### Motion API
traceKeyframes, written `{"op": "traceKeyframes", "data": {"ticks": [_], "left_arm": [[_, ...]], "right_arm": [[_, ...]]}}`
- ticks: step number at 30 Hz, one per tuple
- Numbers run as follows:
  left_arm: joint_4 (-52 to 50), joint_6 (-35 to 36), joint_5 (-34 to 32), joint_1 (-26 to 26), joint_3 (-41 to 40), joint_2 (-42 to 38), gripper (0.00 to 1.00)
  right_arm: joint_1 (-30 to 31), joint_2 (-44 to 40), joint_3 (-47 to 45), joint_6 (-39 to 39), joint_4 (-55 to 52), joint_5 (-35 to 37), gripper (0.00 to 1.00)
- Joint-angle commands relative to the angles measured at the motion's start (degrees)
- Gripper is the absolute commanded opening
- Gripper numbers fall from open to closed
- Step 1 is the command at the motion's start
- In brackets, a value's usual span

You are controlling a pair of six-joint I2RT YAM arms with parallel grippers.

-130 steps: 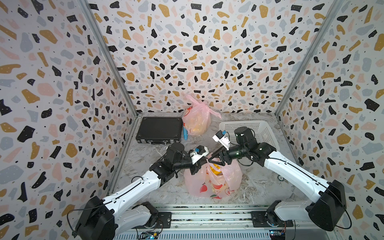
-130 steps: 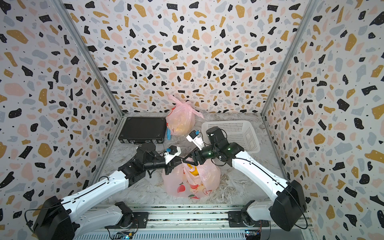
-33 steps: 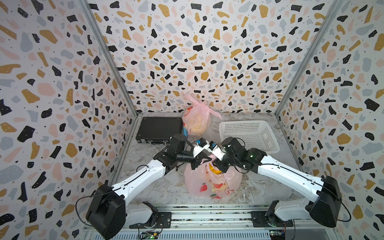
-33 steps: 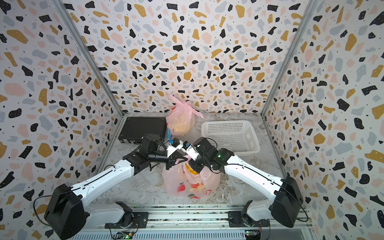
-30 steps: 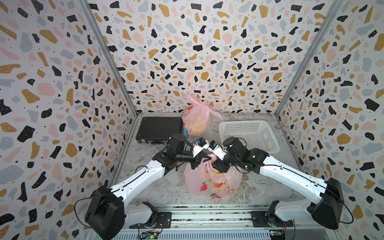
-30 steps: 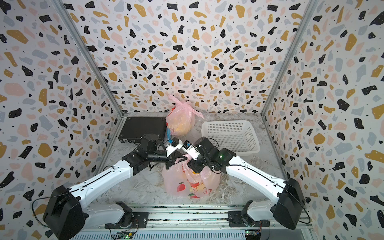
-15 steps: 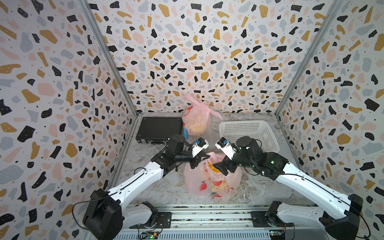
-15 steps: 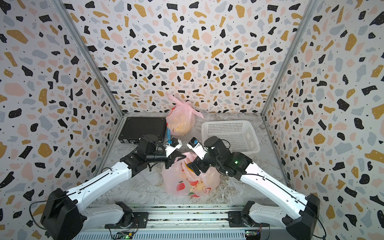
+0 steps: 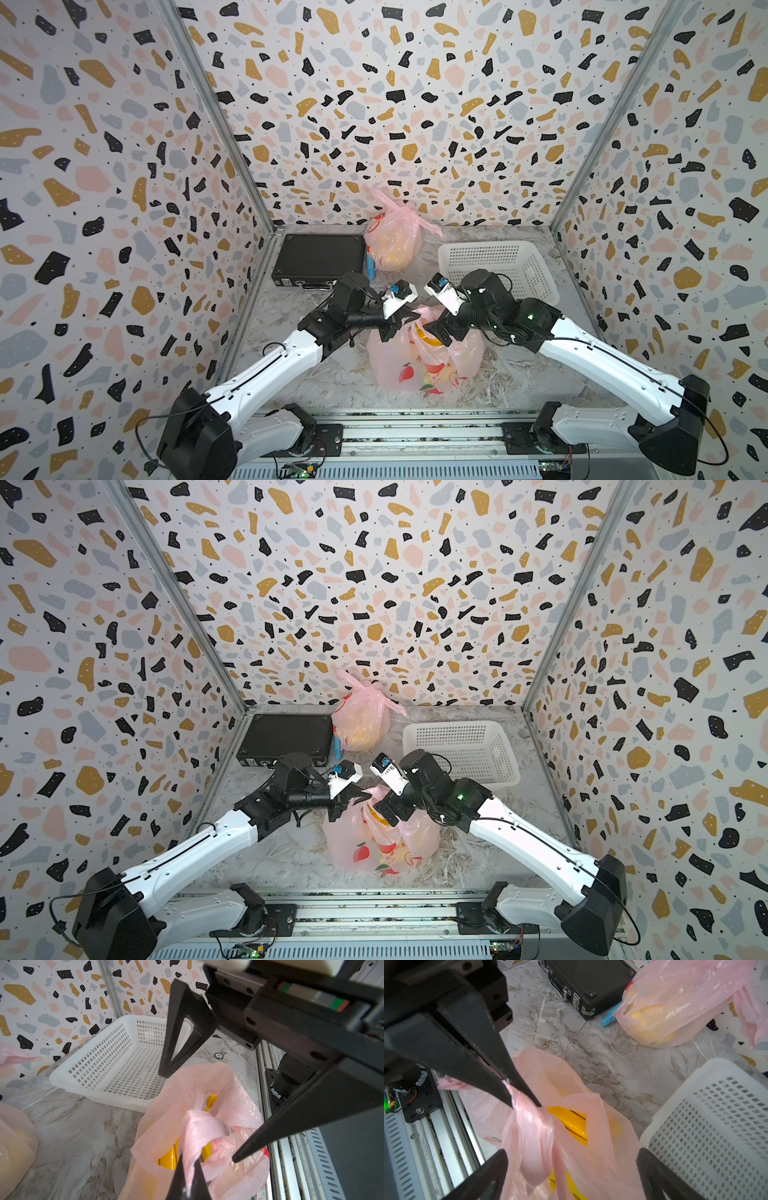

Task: Place the banana into a plastic bag & tie a knot
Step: Cross the plastic bag at the center of the board.

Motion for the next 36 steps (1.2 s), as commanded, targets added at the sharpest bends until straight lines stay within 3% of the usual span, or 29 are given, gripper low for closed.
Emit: {"op": "traceKeyframes", "data": {"ticks": [1,8,11,13,16,18,21,29,34,36], "left_arm": [[1.5,1.2,-0.2,-0.3,-0.5,-1.0,0.00],[1.5,1.5,-0.3,-0.3,-0.6,-0.8,0.00],[1.6,1.5,-0.4,-0.3,-0.7,-0.9,0.00],[1.6,1.5,-0.1,-0.3,-0.8,-0.9,0.00],[1.6,1.4,0.0,-0.3,-0.8,-0.9,0.00],[1.6,1.3,-0.1,-0.3,-0.8,-1.0,0.00],[1.4,1.4,-0.2,-0.3,-0.8,-0.7,0.00],[1.3,1.3,0.0,-0.3,-0.5,-0.7,0.00],[1.2,1.1,0.3,-0.3,-0.4,-0.9,0.00],[1.3,1.0,0.3,-0.3,-0.6,-0.9,0.00]], "right_arm": [[-0.2,1.6,0.1,-5.8,0.8,-7.4,0.90],[-0.1,6.6,3.1,-6.0,-0.5,-10.1,0.73],[-0.2,7.5,3.4,-6.3,-0.9,-8.3,0.57],[-0.2,7.7,3.4,-6.3,-0.4,-6.6,0.40],[-0.1,7.1,2.8,-6.1,0.8,-5.7,0.40],[-0.1,6.7,2.9,-6.0,0.9,-5.7,0.53],[-0.1,5.9,3.7,-5.8,-0.5,-5.8,0.62],[-0.1,3.3,3.0,-6.1,-0.4,-6.2,0.58],[-0.1,4.4,3.5,-6.6,-0.3,-8.7,0.47],[-0.1,4.9,3.6,-6.5,-0.1,-10.1,0.51]]}}
